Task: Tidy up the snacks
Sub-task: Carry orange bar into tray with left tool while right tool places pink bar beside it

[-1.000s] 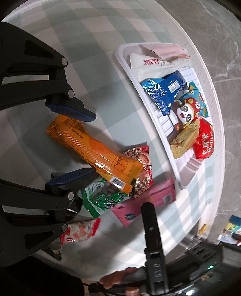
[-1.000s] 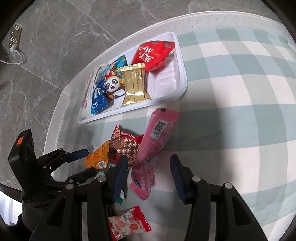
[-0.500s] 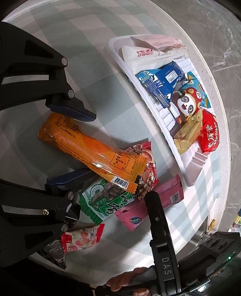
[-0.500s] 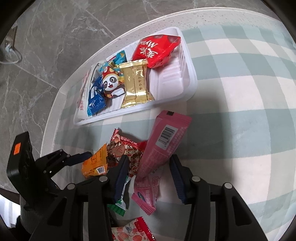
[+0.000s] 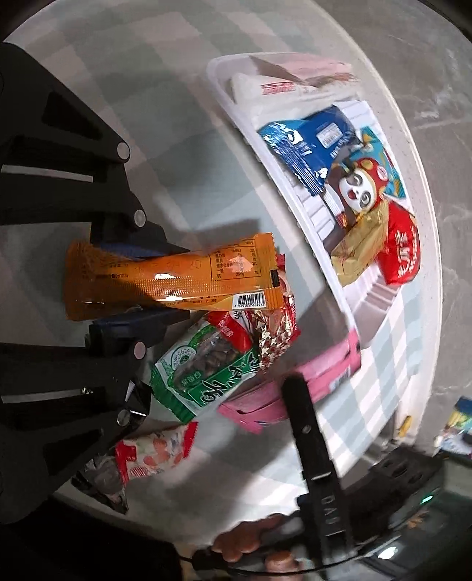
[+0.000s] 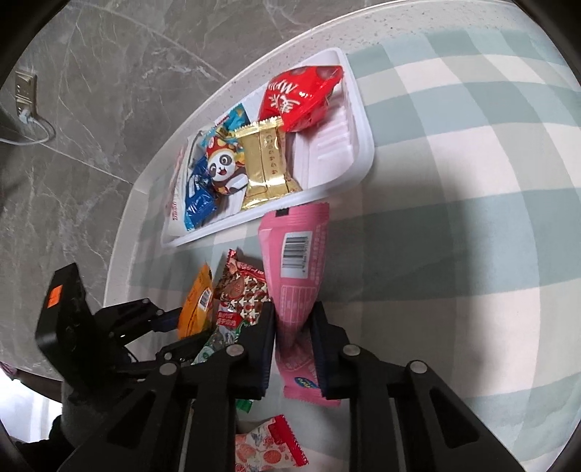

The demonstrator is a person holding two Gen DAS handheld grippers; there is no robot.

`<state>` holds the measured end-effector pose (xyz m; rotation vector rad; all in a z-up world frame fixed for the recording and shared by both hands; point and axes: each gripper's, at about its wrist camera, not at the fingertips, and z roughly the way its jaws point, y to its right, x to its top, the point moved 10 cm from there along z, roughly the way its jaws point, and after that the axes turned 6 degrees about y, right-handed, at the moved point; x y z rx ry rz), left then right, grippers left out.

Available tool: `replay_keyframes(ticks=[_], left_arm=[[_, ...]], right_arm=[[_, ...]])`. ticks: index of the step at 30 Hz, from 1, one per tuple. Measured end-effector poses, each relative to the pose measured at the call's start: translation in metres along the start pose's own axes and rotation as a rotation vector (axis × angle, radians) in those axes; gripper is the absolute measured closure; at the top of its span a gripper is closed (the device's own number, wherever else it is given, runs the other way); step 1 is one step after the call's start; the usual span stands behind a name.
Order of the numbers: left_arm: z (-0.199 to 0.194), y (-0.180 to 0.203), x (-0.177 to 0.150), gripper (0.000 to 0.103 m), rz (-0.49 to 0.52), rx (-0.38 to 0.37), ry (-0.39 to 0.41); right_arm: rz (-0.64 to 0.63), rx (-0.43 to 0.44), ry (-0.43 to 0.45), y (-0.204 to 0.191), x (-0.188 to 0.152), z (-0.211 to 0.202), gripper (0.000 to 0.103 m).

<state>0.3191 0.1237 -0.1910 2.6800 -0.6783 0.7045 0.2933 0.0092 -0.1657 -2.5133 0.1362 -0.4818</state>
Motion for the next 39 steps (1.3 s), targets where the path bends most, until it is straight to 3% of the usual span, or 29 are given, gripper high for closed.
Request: replay_keyframes(ticks=[9,16,39], left_arm=[[-0.021,-0.010,-0.005,0.081,-0.122,-0.048,0.050],[-0.035,-0.012,-0.001,0.081,-0.162,-0.063,0.088],[-0.056,-0.032,0.056,0.081,-0.264,-0.095,0.187]], right_arm=[[0.056,0.049,0.026,0.004,-0.002,-0.021,0.083],[0.068,0.079,0.054,0.001,0.004,-0.036,0.083],[-0.005,0.115,0.086,-0.029,0.051,-0.037,0.083]])
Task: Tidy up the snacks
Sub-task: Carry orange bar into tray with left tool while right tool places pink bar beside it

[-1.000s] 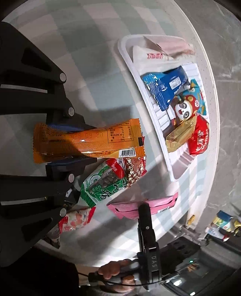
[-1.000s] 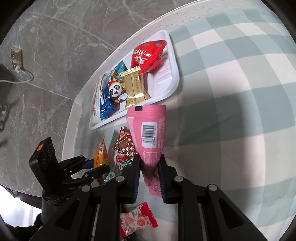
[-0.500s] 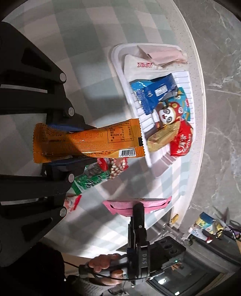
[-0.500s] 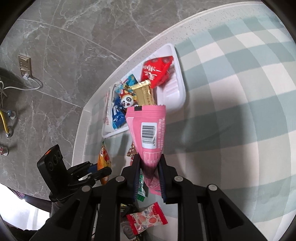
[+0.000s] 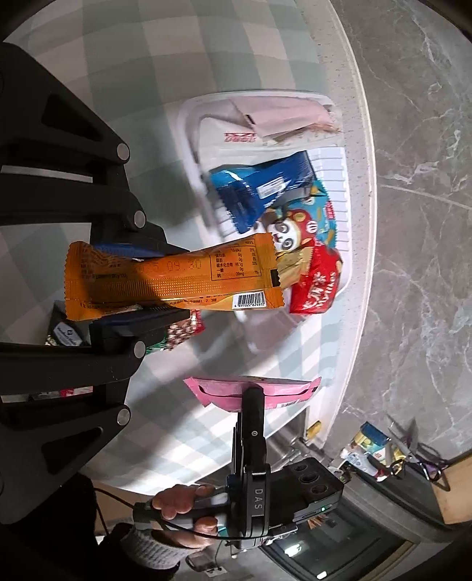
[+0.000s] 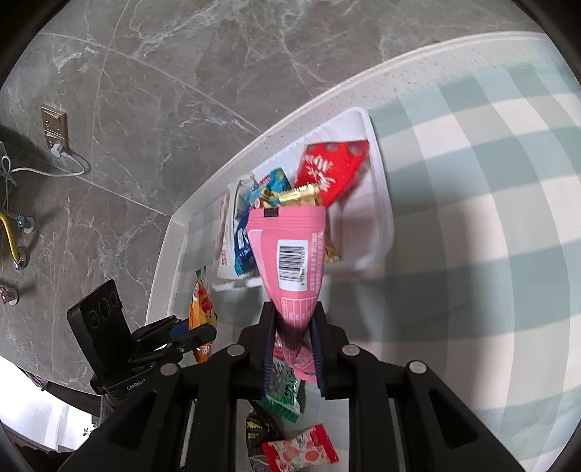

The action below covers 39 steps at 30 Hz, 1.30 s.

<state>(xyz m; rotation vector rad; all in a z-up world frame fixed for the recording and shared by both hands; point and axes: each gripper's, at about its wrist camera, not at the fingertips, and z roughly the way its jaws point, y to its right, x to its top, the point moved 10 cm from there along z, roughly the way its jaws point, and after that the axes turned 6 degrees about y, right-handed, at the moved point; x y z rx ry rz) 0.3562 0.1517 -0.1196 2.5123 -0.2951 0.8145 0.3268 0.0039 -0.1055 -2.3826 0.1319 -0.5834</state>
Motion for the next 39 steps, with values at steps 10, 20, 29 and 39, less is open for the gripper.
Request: replay_keyframes(ticks=[10,20,29,39], left_arm=[[0.005,-0.011,0.036,0.081,-0.016,0.028,0.032],[0.020,-0.026,0.068,0.081,-0.036,0.066,0.046],[0.039,-0.049,0.088,0.081,-0.082,0.106,0.042],[0.054,-0.066,0.100,0.081,-0.107,0.141,0.039]], right_arm=[[-0.038,0.001,0.007,-0.014,0.031,0.013,0.083],[-0.076,-0.001,-0.008,-0.025,0.055,0.037,0.083],[-0.081,-0.009,-0.005,-0.026,0.077,0.059,0.083],[-0.097,-0.030,-0.006,-0.028,0.099,0.080,0.083]])
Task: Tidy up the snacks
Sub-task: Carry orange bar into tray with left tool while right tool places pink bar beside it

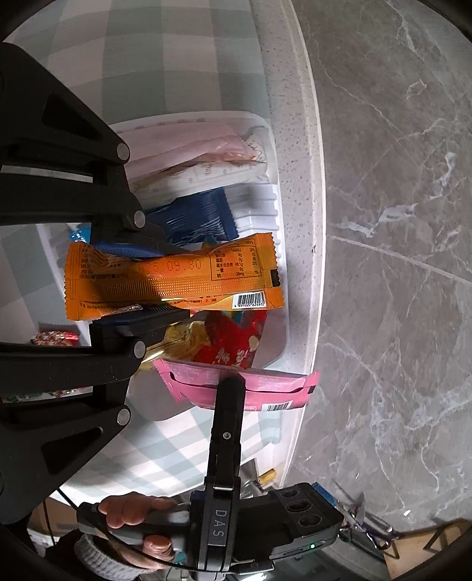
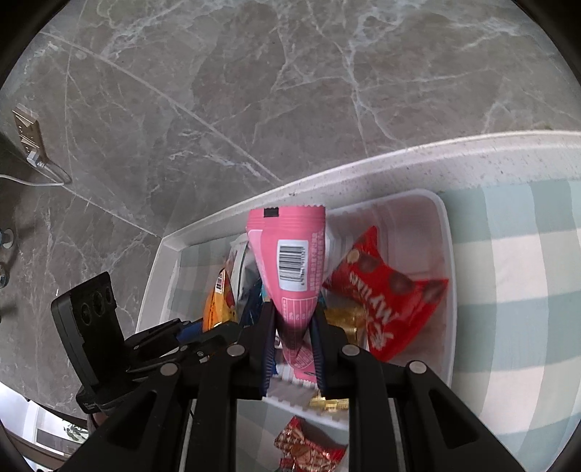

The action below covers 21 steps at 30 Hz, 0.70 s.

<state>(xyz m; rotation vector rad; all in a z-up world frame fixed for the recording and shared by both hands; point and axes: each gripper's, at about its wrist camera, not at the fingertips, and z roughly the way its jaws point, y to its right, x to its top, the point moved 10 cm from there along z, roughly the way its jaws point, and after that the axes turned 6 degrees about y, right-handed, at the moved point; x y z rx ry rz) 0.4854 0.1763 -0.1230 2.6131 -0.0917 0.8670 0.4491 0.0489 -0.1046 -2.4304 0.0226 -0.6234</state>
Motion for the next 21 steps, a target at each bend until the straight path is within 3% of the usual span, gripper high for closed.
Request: replay_keyframes(ticks=[8,13,18,21], left_arm=[[0.017,-0.003,0.004,0.081,0.014,0.036,-0.006],[0.029,-0.006,0.001,0.080,0.053,0.108,-0.016],[0.032,-0.009,0.000,0.079,0.085,0.162,-0.012],[0.032,-0.008,0.001,0.079,0.091,0.175,-0.005]], right_arm=[[-0.032,-0.053,-0.008,0.004,0.005,0.016,0.082],[-0.059,-0.086,-0.009,0.006,0.007,0.025,0.079],[-0.100,-0.109,0.009,0.004,0.005,0.024,0.062],[-0.125,-0.119,0.025,0.002,0.005,0.020,0.060]])
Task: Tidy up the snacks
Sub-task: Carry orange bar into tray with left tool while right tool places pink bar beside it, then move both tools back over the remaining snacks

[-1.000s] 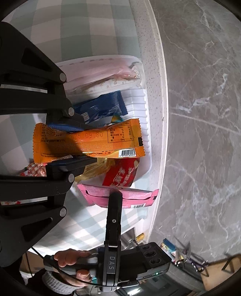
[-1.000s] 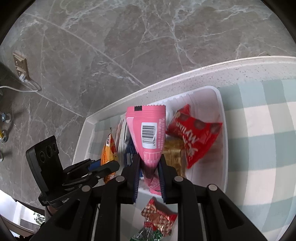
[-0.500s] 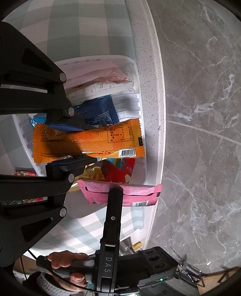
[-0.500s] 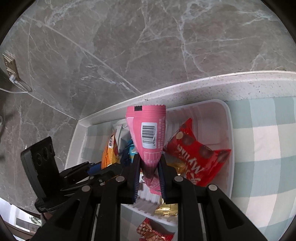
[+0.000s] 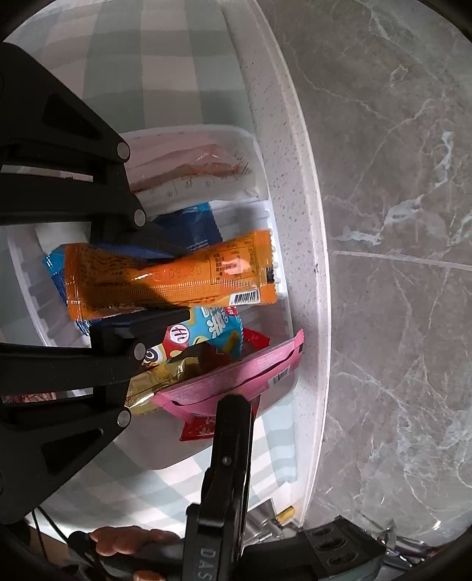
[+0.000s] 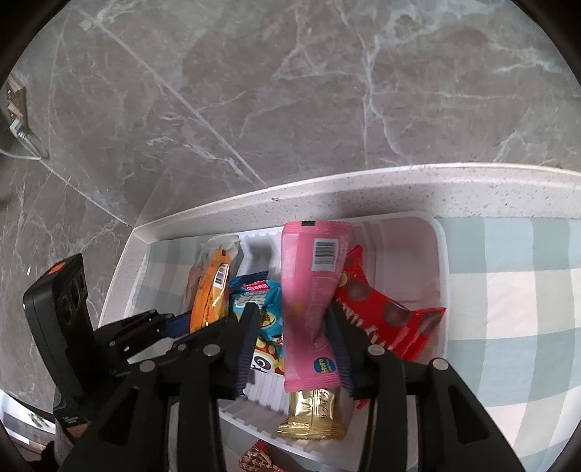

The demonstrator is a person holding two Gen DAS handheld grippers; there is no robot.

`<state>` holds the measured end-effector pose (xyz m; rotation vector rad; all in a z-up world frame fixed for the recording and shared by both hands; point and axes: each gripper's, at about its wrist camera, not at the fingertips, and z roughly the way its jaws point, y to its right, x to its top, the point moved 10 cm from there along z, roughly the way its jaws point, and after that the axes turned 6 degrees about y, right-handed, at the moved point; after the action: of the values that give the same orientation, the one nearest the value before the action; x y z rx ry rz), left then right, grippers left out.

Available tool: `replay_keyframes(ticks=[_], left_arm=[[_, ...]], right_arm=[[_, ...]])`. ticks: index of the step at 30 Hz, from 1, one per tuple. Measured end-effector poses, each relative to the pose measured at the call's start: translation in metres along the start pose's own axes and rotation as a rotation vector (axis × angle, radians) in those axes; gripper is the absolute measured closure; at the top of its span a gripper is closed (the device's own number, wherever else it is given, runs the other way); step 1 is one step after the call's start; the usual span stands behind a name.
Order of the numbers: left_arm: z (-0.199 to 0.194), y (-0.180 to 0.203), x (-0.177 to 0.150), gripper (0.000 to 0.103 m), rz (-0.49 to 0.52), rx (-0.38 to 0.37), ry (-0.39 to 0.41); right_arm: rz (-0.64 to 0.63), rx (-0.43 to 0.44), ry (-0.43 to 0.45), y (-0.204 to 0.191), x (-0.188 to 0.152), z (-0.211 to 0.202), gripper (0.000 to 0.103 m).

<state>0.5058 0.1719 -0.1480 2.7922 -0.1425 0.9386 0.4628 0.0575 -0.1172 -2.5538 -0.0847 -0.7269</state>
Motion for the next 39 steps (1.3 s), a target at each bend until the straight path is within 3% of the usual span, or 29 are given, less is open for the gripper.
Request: replay_keyframes(ticks=[2,4,6,23,39], left_arm=[[-0.002,0.002,0.002,0.076,0.008,0.014,0.006],[-0.009,-0.001,0.003,0.063,0.015,0.027,0.016],[-0.014,0.000,0.004,0.059,0.020,0.032,0.027],[-0.069,0.022,0.013,0.059,0.105,0.104,0.112],[-0.118,0.050,-0.022,0.058,0.161,0.106,0.128]], right_arm=[[-0.010,0.000,0.013,-0.001,0.000,-0.004,0.058],[-0.022,-0.005,0.024,-0.003,0.000,-0.009,0.057],[-0.037,-0.011,0.037,-0.004,-0.001,-0.014,0.057],[-0.068,0.003,0.096,-0.020,-0.021,-0.063,0.055],[-0.043,0.011,0.066,-0.022,-0.080,-0.092,0.053]])
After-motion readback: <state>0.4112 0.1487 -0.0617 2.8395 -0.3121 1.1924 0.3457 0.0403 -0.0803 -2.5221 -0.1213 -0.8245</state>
